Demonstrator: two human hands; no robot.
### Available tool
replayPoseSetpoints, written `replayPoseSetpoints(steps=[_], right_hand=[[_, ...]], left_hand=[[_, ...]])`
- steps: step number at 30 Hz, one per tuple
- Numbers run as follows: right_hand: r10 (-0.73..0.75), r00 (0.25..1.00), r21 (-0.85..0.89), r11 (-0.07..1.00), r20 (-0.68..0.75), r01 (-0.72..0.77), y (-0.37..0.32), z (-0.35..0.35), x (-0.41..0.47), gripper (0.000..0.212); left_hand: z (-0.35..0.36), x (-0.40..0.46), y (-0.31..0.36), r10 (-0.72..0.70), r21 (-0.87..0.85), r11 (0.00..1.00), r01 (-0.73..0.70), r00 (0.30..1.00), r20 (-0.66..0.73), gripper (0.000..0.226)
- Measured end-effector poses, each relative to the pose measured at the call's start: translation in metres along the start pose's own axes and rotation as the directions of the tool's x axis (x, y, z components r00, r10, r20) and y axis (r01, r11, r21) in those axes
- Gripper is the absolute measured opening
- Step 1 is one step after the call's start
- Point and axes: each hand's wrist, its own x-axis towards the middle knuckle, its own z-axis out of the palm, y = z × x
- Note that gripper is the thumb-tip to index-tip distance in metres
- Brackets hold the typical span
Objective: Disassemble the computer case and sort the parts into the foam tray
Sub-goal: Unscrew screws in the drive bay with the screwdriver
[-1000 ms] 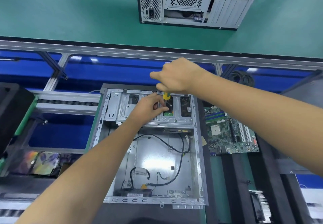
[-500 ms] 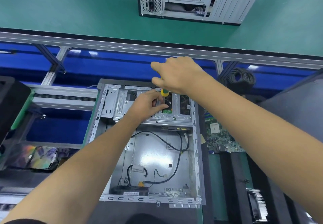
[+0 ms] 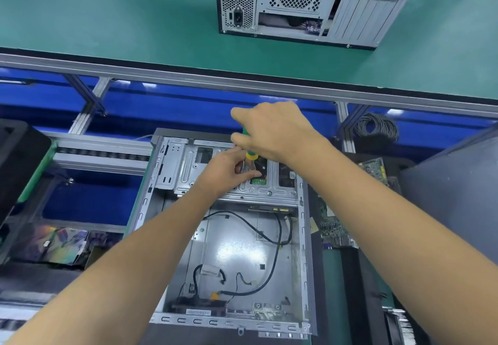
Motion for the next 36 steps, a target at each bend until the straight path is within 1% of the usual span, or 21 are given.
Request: replayPoseSetpoints(steps=[3,6,8,10,12,13,14,15,16,17,18,20,22,24,25,27,28,29,31,33,36], right_hand=[[0.05,0.999,0.128,0.991,-0.012,-0.048,0.002,0.006,-0.004,0.018],[0.181,0.983,0.413,0.895,0.0,-0.165,0.007,0.012,-0.011,0.006],[0.201,0.979,0.545,0.818,0.031,-0.185,0.007,0.018,-0.016,0.019],[0.169,0.985,0.623,0.766,0.044,-0.159,0.004,0.022,-0.016,0.02],[0.196,0.981,0.678,0.721,0.004,-0.146,-0.002,0.028,-0.015,0.023],[0.242,0.97,0.744,0.651,-0.015,-0.151,-0.007,0.032,-0.015,0.024],[0.312,0.95,0.841,0.521,-0.026,-0.148,-0.012,0.036,-0.016,0.025],[0.402,0.915,0.931,0.339,-0.018,-0.131,-0.017,0.039,-0.017,0.027],[0.495,0.869,0.984,0.154,0.005,-0.093,-0.02,0.044,-0.018,0.029],[0.568,0.822,0.999,0.002,0.035,-0.044,-0.021,0.049,-0.019,0.031],[0.615,0.786,0.994,-0.105,0.058,0.009,-0.02,0.053,-0.019,0.03],[0.641,0.763,0.97,-0.228,0.087,0.081,-0.016,0.058,-0.018,0.022],[0.615,0.786,0.961,-0.252,0.066,0.116,-0.009,0.063,-0.019,0.017],[0.581,0.813,0.96,-0.241,0.028,0.14,-0.002,0.067,-0.02,0.026],[0.546,0.837,0.95,-0.269,0.016,0.157,-0.001,0.068,-0.021,0.028],[0.439,0.899,0.935,-0.321,0.006,0.15,0.0,0.064,-0.019,0.02],[0.403,0.915,0.94,-0.32,0.024,0.116,0.0,0.063,-0.017,0.014],[0.398,0.916,0.949,-0.307,0.059,0.072,0.0,0.062,-0.016,0.008],[0.441,0.892,0.956,-0.292,0.102,0.034,0.001,0.064,-0.013,0.016],[0.472,0.877,0.948,-0.31,0.085,0.075,0.0,0.067,-0.013,0.022],[0.489,0.872,0.946,-0.299,0.037,0.127,-0.002,0.07,-0.013,0.014]], left_hand=[[0.0,0.0,0.0,0.005,-0.001,1.0,-0.004,1.0,0.005,0.025],[-0.001,0.001,-0.002,0.025,-0.002,1.0,-0.025,1.0,0.012,0.024],[-0.002,0.001,-0.001,0.037,-0.015,0.999,-0.037,0.999,0.009,0.024],[-0.002,0.0,0.003,0.048,-0.025,0.999,-0.048,0.999,-0.009,0.029],[-0.003,0.001,0.006,0.045,-0.013,0.999,-0.045,0.999,-0.02,0.039],[-0.003,0.001,0.006,0.038,-0.007,0.999,-0.038,0.999,-0.017,0.04],[-0.003,0.001,0.006,0.034,-0.011,0.999,-0.035,0.999,-0.013,0.038],[-0.004,0.001,0.006,0.036,-0.019,0.999,-0.036,0.999,-0.007,0.035],[-0.004,0.0,0.006,0.039,-0.025,0.999,-0.039,0.999,0.002,0.031],[-0.005,0.0,0.005,0.042,-0.029,0.999,-0.042,0.999,0.009,0.026],[-0.005,0.0,0.005,0.049,-0.031,0.998,-0.049,0.999,0.009,0.024],[-0.005,0.0,0.005,0.06,-0.025,0.998,-0.06,0.998,0.007,0.025],[-0.004,0.0,0.004,0.052,-0.018,0.998,-0.052,0.999,0.0,0.025],[-0.004,0.0,0.003,0.042,-0.012,0.999,-0.042,0.999,-0.001,0.026],[-0.004,0.0,0.003,0.04,-0.01,0.999,-0.04,0.999,0.0,0.026],[-0.004,-0.001,0.002,0.042,-0.007,0.999,-0.042,0.999,-0.004,0.027],[-0.003,-0.002,0.003,0.042,-0.005,0.999,-0.042,0.999,-0.003,0.027],[-0.003,-0.002,0.003,0.04,-0.004,0.999,-0.04,0.999,0.002,0.028],[-0.004,-0.002,0.005,0.041,-0.008,0.999,-0.041,0.999,0.001,0.028],[-0.004,-0.003,0.005,0.039,-0.008,0.999,-0.039,0.999,-0.003,0.028],[-0.004,-0.002,0.005,0.054,-0.008,0.999,-0.054,0.999,-0.004,0.027]])
